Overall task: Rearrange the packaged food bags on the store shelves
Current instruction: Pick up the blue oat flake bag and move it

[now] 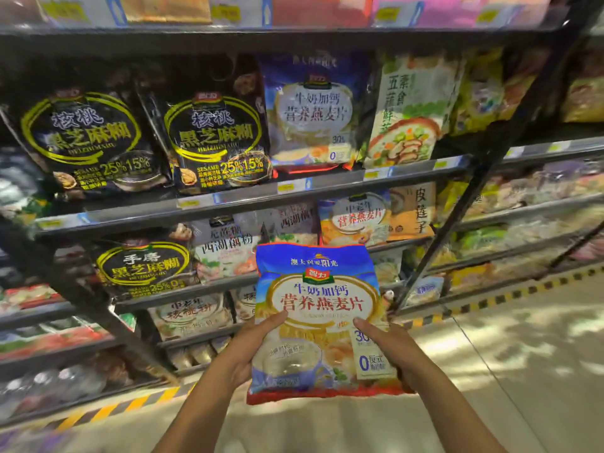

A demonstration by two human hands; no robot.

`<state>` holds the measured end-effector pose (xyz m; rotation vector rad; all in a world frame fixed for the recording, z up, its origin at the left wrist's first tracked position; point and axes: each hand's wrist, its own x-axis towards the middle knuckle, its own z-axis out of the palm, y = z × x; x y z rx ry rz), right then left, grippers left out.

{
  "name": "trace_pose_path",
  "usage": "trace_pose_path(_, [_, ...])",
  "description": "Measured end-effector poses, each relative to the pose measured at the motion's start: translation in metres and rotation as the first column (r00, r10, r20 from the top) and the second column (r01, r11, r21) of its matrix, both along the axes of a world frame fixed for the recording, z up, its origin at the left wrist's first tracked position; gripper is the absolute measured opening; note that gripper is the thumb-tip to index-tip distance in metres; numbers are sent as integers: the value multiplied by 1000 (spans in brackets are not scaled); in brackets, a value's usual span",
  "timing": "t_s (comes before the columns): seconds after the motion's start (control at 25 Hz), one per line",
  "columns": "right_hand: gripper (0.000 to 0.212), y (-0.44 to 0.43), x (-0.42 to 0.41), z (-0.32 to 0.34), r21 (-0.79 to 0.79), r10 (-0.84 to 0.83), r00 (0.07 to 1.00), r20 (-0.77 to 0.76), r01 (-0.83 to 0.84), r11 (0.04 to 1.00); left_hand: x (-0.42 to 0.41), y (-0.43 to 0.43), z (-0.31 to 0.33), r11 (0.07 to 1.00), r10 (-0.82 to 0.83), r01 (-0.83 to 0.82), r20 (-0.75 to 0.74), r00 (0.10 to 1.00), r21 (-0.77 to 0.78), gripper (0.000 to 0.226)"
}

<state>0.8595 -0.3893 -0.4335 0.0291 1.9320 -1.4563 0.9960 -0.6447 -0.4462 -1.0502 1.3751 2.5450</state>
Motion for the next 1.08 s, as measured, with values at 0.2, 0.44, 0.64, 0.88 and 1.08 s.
trace_pose_path(0.2, [56, 27, -2, -38, 124, 38, 978, 203, -64, 990, -4, 34, -21, 982, -143, 167, 235, 961, -86, 57])
trace_pose_path(0.44, [51, 42, -12, -43, 110, 41, 975, 217, -66, 992, -25, 20, -88, 985, -167, 170, 272, 948, 14, 70])
trace_pose_path(0.64, [48, 35, -28, -16, 60, 11, 998, -58, -8, 998, -45, 32, 3, 991, -92, 94, 18, 996, -97, 31])
trace_pose_path(0.88, [108, 8, -83, 32, 48, -35, 926, -377, 58, 997, -84, 6, 67, 955, -41, -30, -233, 972, -294, 23])
trace_pose_path(1.08, [118, -34, -127, 94, -2, -17, 864, -503, 18, 1000, -116, -28, 120, 891, 85, -241, -380, 921, -384, 24])
